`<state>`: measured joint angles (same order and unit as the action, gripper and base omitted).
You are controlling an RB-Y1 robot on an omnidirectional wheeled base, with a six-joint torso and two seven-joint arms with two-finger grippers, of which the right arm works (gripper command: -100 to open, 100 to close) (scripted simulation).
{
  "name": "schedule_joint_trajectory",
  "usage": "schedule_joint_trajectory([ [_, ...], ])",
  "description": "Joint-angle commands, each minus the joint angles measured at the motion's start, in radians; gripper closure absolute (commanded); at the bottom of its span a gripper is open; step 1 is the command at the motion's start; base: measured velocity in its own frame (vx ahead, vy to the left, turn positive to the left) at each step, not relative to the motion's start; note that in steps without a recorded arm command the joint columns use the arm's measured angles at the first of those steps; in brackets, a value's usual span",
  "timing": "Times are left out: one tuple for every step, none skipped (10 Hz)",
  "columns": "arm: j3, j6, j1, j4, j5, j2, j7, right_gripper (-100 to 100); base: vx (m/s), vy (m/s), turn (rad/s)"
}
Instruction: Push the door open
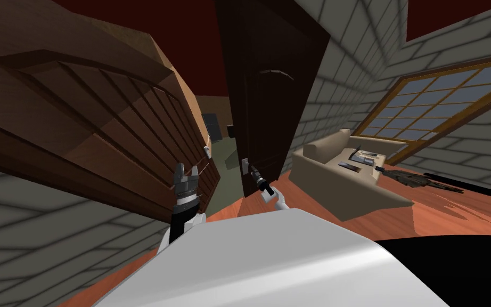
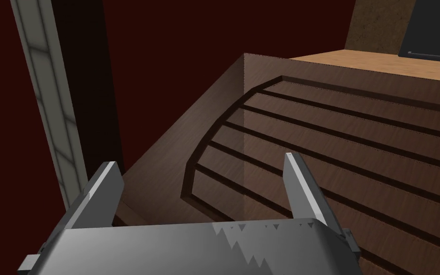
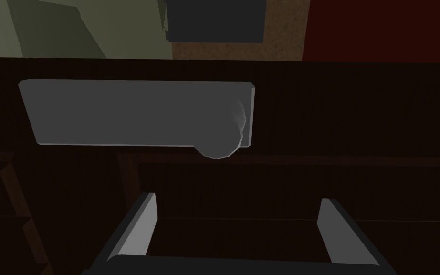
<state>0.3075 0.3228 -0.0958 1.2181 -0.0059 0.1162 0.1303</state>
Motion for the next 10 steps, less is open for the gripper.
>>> schedule_joint_trajectory([
  [-0.005, 0.006, -0.003, -0.01, 0.0, -0.004, -0.002, -100, 0.17, 0.077, 0.026],
  [-0.009, 0.01, -0.006, -0.018, -0.001, -0.007, -0.003, -100, 0.194, 0.082, 0.035],
  [-0.013, 0.014, -0.008, -0.026, -0.001, -0.01, -0.005, -100, 0.2, 0.087, 0.042],
  [-0.017, 0.018, -0.011, -0.034, -0.001, -0.012, -0.006, -100, 0.199, 0.069, 0.033],
  [-0.02, 0.021, -0.012, -0.04, -0.002, -0.014, -0.007, -100, 0.194, 0.065, 0.028],
  [-0.023, 0.024, -0.014, -0.045, -0.002, -0.016, -0.008, -100, 0.17, 0.044, 0.018],
  [-0.021, 0.021, -0.013, -0.04, -0.002, -0.014, -0.007, -100, 0.072, 0.015, 0.003],
  [-0.021, 0.021, -0.013, -0.04, -0.002, -0.014, -0.007, 100, -0.007, -0.001, -0.004],
  [-0.021, 0.021, -0.013, -0.04, -0.002, -0.014, -0.007, 100, -0.024, -0.007, 0.007],
  [-0.021, 0.021, -0.013, -0.04, -0.002, -0.014, -0.007, 100, -0.012, -0.005, 0.013],
])
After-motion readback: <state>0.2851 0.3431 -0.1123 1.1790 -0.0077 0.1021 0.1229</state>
